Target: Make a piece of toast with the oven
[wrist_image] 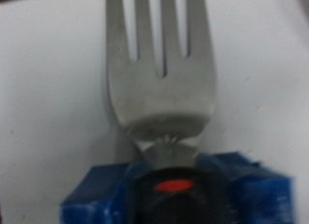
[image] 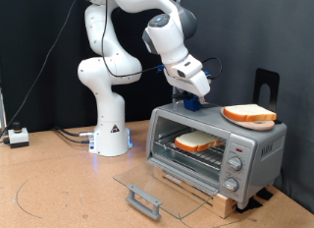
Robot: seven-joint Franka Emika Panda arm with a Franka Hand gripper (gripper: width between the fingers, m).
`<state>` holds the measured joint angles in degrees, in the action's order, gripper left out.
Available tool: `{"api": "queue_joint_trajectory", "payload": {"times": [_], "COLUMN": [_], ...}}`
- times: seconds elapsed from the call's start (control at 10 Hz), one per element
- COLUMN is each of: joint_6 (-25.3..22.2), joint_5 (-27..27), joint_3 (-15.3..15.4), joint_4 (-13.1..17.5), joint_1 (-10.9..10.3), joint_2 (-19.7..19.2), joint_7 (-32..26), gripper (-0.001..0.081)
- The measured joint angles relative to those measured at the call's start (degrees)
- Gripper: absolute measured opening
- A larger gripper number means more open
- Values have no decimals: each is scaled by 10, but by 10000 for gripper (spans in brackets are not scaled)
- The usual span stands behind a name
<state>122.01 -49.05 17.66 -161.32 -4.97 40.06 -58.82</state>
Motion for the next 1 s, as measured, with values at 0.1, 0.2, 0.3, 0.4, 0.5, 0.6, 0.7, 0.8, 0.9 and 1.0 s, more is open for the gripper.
{"api": "queue_joint_trajectory", "payload": {"times": [0.1,0.2,0.3,0.4,0.5,0.6,0.7,0.8,0.9,1.0], "joint_6": [-7,-19,-38,-54,-67,-67,-68,-71,-75,-80], "joint_5": [-11,-14,-12,-6,-1,-1,-1,-1,1,10], "joint_3": [-12,-28,-43,-55,-60,-60,-67,-88,-113,-134], "joint_4": [3,6,10,13,12,12,12,12,12,14], "joint_1": [0,0,0,1,2,2,2,5,13,23], "joint_2": [6,17,30,42,55,54,50,42,31,21], "joint_7": [-13,-23,-26,-26,-26,-25,-38,-62,-84,-95], "gripper": [800,800,808,809,809,809,809,809,809,809]}}
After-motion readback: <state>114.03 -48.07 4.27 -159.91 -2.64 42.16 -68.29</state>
